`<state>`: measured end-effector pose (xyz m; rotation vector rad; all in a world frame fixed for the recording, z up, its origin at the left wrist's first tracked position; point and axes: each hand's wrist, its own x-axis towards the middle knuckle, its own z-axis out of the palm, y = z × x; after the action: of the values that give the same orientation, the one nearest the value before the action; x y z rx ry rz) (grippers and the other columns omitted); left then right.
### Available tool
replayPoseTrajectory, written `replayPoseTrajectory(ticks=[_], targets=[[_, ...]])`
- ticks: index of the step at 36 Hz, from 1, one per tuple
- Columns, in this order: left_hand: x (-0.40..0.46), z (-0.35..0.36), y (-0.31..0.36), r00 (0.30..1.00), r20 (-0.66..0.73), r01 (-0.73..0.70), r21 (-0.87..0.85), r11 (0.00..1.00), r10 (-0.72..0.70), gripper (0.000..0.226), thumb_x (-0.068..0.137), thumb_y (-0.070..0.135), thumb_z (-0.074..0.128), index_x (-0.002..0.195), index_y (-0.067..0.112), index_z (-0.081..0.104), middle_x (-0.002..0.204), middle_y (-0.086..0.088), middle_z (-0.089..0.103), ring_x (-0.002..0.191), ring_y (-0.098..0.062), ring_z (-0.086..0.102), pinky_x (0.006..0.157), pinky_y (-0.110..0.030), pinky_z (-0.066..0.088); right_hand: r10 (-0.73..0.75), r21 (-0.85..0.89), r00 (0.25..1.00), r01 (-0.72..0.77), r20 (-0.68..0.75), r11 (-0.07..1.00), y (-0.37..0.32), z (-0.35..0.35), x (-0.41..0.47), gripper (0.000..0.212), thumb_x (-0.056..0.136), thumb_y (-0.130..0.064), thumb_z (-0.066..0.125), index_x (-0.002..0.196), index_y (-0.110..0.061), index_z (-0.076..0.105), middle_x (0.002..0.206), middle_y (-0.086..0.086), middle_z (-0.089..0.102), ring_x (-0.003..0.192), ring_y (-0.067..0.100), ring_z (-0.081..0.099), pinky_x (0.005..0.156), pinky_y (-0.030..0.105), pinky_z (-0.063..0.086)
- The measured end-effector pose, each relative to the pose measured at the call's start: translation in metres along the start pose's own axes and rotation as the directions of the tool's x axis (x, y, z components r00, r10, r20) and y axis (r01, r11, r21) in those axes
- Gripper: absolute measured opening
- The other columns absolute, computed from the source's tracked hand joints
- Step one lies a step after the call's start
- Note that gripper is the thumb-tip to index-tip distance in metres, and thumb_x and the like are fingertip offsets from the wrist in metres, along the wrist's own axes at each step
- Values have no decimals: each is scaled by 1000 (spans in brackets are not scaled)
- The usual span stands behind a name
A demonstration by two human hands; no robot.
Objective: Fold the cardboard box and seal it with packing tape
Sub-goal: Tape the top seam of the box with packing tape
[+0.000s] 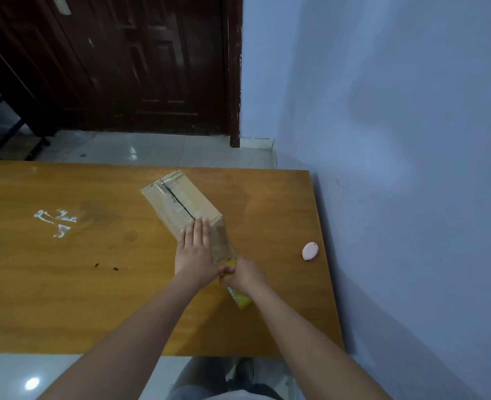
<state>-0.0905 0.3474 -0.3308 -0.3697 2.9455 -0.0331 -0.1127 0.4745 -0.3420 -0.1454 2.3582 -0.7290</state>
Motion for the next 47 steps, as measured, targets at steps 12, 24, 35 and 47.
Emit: replayPoseTrajectory(ticks=[12,24,35,47], targets=[[-1,-5,-1,1000,22,-8,-25,1000,9,135,57,94,33,140,7,-29,157,-8,-21,144,-24,-19,115,-38,-13,-147,401,989,136,-4,906,44,-26,0,32,90,-33,61,113,-10,63,105,2,63,100,16,58,83,28,44],[-1,-1,0,1000,28,-12,-7,1000,12,137,54,97,28,138,7,-32,156,-9,-22,143,-23,-24,113,-38,-17,91,-121,917,-149,-388,981,143,-103,26,54,88,-3,50,139,-17,42,142,10,35,129,31,36,101,45,41],[-1,-1,-1,999,36,-4,-24,1000,5,138,53,97,31,143,10,-28,156,-6,-24,142,-20,-26,113,-37,-19,-30,-344,959,-72,-283,936,152,-86,43,25,96,-25,48,112,-11,59,118,12,50,107,32,51,83,38,44],[-4,-6,-2,999,38,-20,-33,999,21,136,55,97,28,142,9,-29,156,-7,-24,142,-21,-26,113,-37,-17,-202,612,979,184,-40,769,73,-75,-12,12,96,-14,51,87,-15,59,75,0,65,53,6,54,46,17,40]])
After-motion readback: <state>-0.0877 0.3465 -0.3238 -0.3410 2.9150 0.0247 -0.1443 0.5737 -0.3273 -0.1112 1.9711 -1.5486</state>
